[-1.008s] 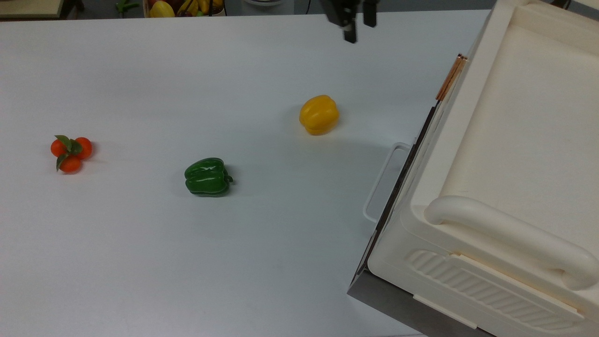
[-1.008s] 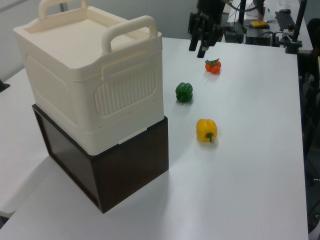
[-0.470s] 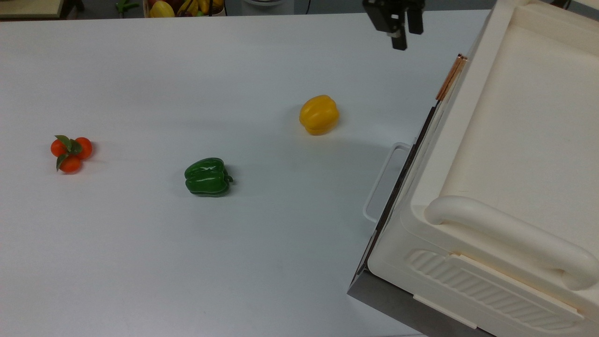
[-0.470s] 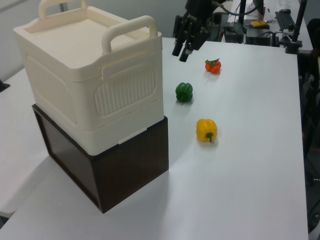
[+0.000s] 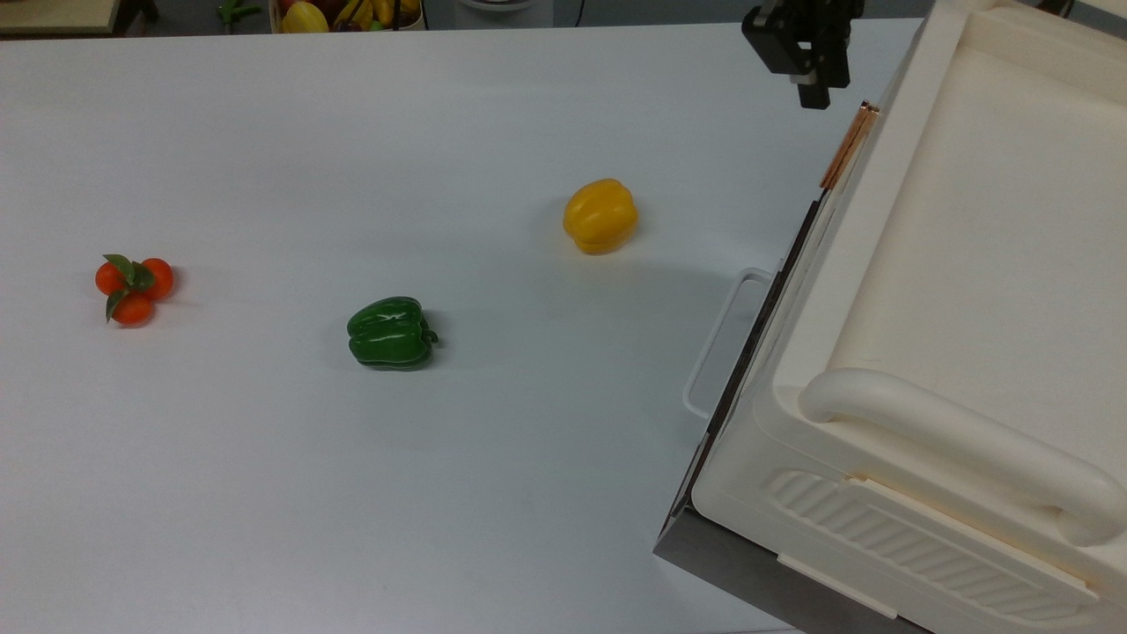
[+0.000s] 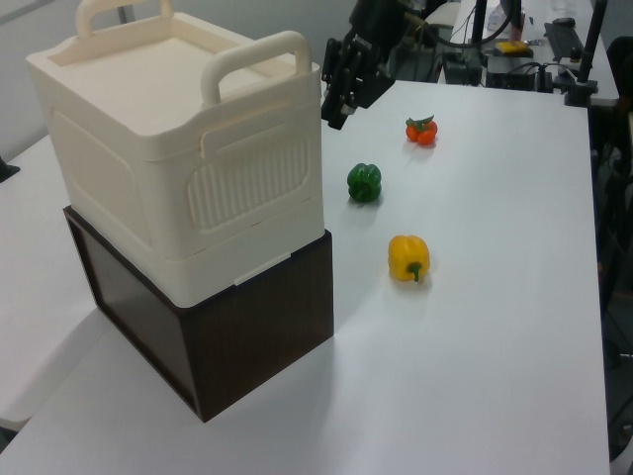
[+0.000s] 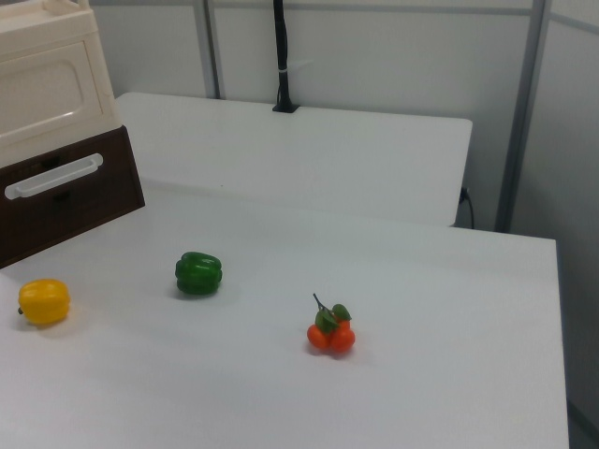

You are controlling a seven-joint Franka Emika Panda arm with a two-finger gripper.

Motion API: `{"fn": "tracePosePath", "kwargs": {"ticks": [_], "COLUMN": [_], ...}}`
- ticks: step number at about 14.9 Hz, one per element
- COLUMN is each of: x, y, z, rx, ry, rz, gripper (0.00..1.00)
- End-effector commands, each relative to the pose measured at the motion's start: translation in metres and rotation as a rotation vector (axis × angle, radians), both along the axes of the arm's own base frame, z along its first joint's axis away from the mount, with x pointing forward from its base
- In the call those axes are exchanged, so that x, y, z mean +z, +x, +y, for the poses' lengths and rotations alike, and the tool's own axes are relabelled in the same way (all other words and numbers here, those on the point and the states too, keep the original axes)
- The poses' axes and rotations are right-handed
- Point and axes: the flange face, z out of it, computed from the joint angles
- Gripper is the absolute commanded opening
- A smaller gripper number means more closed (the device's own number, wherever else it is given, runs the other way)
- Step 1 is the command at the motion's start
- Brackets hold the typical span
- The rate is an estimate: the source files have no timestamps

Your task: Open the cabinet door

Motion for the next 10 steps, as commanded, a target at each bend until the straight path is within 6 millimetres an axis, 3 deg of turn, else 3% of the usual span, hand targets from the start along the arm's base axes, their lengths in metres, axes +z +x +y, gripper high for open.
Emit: {"fn": "tracePosePath", "kwargs": {"ticks": [1,10], "x": [0.0025,-0.0027], "y": [0.007,0.0149], "z": [0.0051,0.0115], "rx": [0.005,-0.005], "ry": [0.035,0.068], "rz": [-0.041,-0.097], "gripper": [0.29,0.27]}}
